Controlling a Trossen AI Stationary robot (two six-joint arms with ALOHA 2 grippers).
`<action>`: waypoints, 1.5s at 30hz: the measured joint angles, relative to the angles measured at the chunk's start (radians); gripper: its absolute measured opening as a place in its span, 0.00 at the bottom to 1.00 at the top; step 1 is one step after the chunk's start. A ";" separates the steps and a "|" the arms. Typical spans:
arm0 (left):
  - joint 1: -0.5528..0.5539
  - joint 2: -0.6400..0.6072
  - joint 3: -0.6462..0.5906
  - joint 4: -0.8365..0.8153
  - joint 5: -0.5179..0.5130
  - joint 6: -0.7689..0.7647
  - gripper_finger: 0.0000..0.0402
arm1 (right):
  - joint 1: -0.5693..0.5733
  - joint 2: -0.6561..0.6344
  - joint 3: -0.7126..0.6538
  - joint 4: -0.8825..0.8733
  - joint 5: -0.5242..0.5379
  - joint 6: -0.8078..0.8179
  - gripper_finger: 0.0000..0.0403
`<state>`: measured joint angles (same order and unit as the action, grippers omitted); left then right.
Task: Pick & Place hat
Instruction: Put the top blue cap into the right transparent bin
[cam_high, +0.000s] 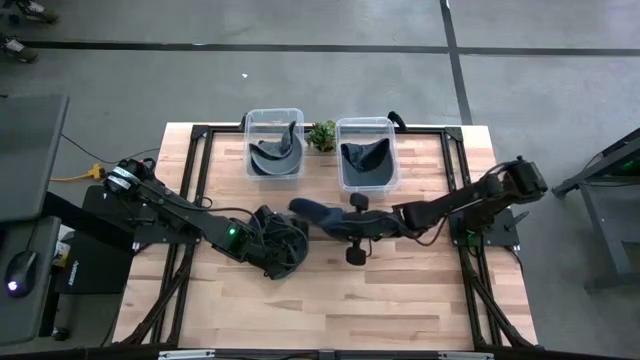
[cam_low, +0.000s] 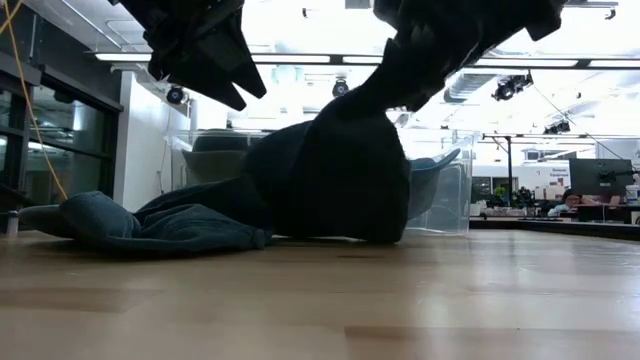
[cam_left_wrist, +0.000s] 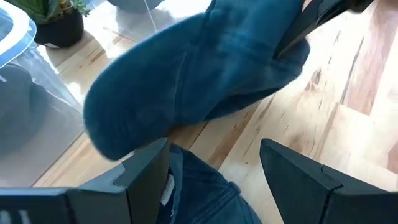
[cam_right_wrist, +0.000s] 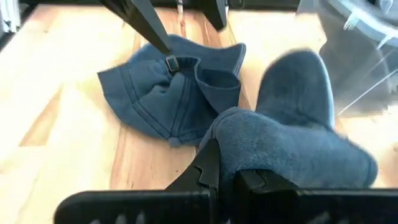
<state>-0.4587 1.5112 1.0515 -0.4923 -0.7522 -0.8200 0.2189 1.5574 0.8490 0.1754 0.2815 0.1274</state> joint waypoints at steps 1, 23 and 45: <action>0.000 0.000 0.000 -0.001 -0.003 0.000 0.62 | 0.000 -0.012 0.000 -0.005 0.000 -0.004 0.00; 0.000 -0.001 0.003 0.004 -0.044 0.000 0.62 | 0.023 -0.206 0.002 -0.275 -0.184 -0.247 0.00; 0.001 -0.001 0.003 0.030 -0.138 -0.049 0.62 | 0.190 -0.205 0.480 -0.872 0.063 -0.404 0.00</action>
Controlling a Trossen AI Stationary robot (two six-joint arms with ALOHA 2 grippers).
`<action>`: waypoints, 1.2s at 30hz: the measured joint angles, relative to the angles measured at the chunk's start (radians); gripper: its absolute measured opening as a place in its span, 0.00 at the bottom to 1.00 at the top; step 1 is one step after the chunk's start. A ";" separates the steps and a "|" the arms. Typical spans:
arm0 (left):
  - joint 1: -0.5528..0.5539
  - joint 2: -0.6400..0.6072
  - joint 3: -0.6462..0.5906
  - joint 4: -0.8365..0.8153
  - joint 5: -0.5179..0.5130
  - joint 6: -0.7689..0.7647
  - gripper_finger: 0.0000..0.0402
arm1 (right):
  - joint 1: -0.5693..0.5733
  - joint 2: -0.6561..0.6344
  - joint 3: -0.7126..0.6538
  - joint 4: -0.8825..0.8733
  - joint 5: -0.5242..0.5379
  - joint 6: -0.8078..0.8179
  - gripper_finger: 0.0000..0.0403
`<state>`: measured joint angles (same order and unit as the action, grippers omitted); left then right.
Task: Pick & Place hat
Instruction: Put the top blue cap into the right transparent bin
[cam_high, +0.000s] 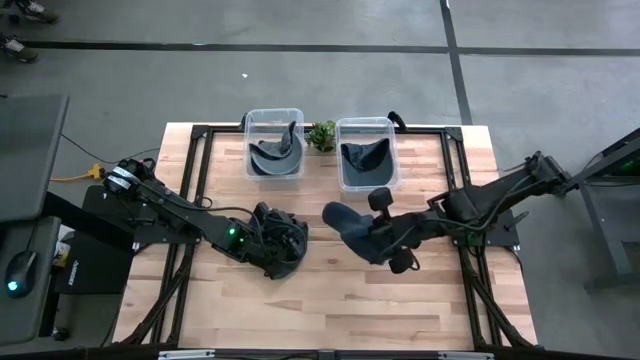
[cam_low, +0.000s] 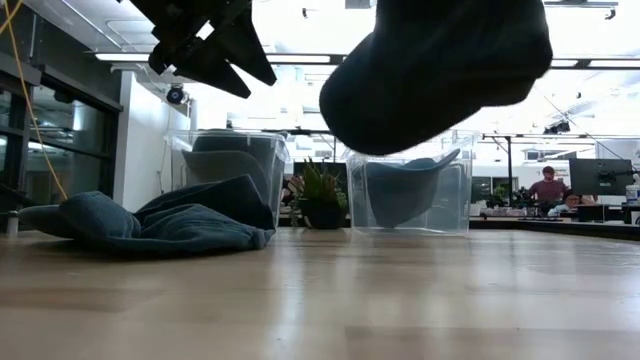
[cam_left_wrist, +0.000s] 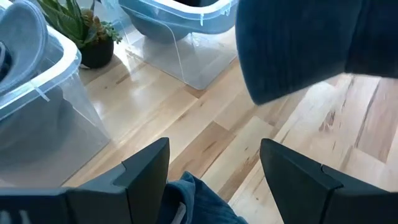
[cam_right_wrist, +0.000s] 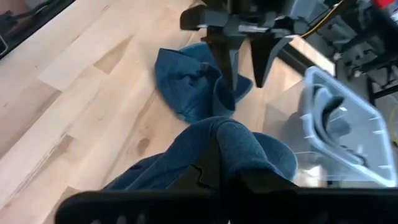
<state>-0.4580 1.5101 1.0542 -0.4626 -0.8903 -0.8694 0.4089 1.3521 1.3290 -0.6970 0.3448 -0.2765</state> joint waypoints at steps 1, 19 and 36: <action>0.000 0.000 0.000 0.004 -0.009 0.000 0.62 | 0.003 0.000 0.013 -0.010 0.011 -0.005 0.00; 0.184 0.000 0.000 0.306 0.253 0.246 0.62 | 0.019 0.000 0.078 -0.122 0.111 -0.043 0.00; 0.377 0.000 0.000 0.439 0.600 0.395 0.62 | 0.019 0.000 0.078 -0.162 0.156 -0.042 0.00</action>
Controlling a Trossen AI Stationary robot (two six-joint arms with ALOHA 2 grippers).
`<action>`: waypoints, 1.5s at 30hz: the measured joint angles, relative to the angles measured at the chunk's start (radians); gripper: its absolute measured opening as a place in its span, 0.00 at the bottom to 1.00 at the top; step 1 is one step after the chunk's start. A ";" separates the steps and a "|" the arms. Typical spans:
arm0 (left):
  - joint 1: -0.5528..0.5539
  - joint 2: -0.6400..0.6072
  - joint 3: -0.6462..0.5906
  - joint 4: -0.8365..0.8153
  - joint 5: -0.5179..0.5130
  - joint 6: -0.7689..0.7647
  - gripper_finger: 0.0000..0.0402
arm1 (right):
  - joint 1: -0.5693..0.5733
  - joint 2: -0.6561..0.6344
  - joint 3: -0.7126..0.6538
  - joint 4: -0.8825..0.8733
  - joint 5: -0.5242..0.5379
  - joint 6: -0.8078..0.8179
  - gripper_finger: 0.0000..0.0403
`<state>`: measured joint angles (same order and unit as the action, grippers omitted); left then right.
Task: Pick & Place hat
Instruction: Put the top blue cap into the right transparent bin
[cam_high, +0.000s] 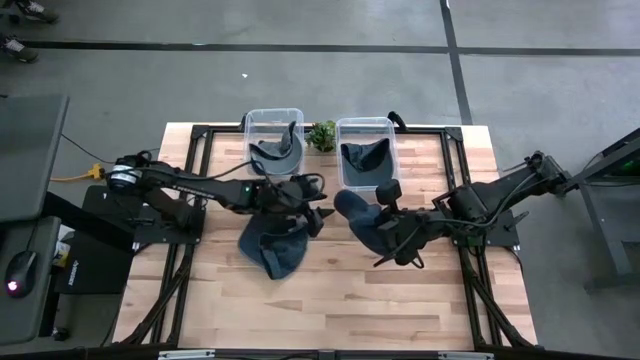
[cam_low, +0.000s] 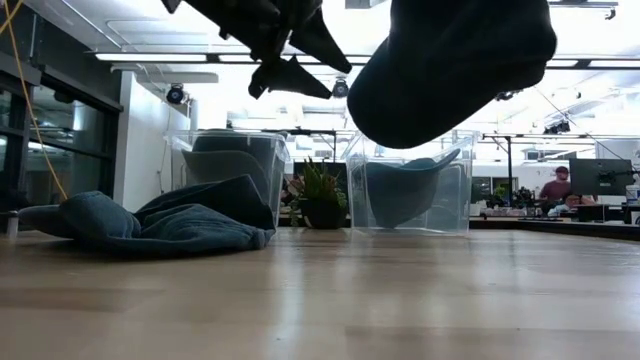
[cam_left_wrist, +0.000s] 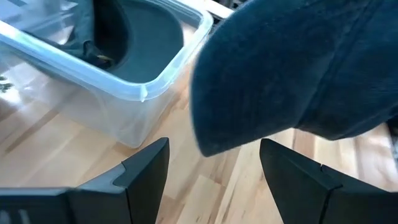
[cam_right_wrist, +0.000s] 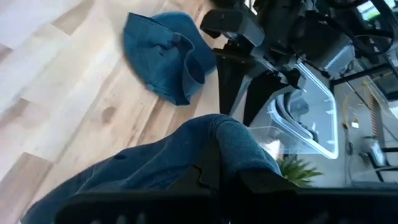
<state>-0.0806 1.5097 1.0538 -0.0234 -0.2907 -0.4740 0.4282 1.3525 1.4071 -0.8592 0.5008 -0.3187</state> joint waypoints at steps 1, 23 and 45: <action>0.012 0.000 0.000 0.007 0.028 0.005 0.62 | 0.000 0.000 0.000 -0.003 0.008 0.000 0.00; 0.142 0.000 0.000 0.243 0.443 0.136 0.62 | 0.088 0.000 0.221 -0.147 0.104 0.070 0.00; 0.124 0.000 0.000 0.420 0.616 0.152 0.60 | 0.058 0.000 0.237 -0.087 0.288 -0.072 0.00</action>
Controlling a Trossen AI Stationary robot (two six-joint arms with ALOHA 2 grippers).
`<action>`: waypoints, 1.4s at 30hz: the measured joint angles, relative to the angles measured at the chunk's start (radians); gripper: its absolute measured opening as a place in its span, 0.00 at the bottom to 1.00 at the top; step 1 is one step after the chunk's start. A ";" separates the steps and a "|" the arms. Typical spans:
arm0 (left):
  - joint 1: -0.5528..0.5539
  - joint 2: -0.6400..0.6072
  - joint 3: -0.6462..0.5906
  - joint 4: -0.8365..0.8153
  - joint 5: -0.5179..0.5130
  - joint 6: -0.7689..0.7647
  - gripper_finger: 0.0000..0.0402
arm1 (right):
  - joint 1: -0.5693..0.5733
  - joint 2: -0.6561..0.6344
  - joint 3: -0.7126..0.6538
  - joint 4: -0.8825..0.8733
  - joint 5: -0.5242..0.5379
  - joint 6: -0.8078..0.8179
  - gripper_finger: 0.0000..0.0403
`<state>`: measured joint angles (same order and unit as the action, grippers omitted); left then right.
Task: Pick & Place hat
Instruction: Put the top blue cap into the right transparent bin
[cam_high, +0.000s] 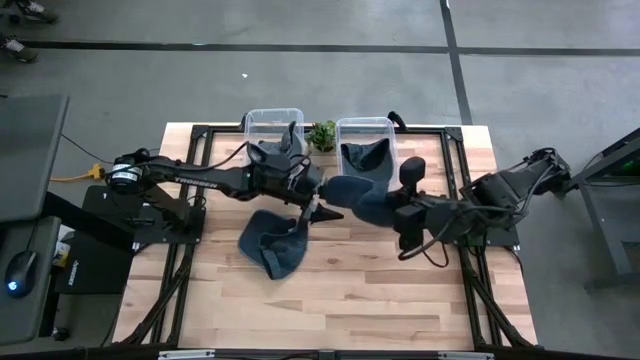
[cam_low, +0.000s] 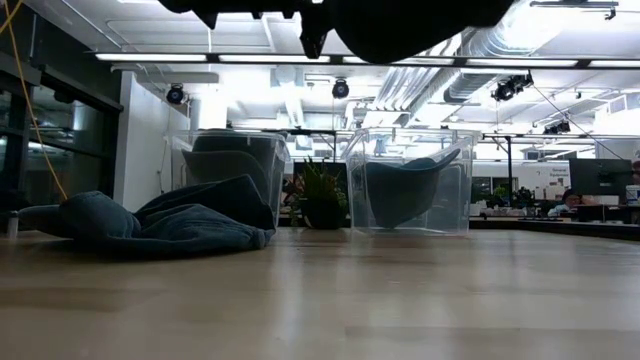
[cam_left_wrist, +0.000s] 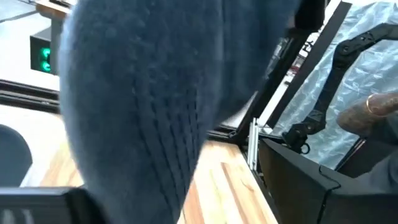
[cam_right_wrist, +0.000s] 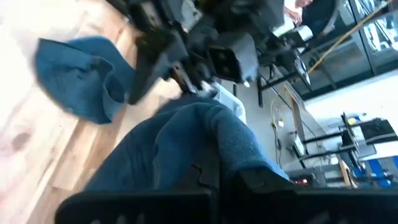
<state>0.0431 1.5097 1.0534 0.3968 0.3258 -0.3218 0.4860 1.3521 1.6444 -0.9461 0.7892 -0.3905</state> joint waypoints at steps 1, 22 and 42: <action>-0.003 0.000 0.000 -0.004 0.000 0.000 0.58 | -0.007 0.000 0.000 -0.002 0.005 0.000 0.00; -0.012 0.000 0.000 -0.025 -0.107 0.031 0.02 | -0.048 0.000 0.000 -0.015 -0.002 0.000 0.02; -0.011 0.001 0.000 -0.043 -0.168 0.027 0.02 | 0.039 -0.019 0.301 -0.131 0.043 0.029 0.47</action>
<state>0.0322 1.5108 1.0534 0.3542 0.1578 -0.2947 0.5255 1.3331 1.9458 -1.0770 0.8321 -0.3619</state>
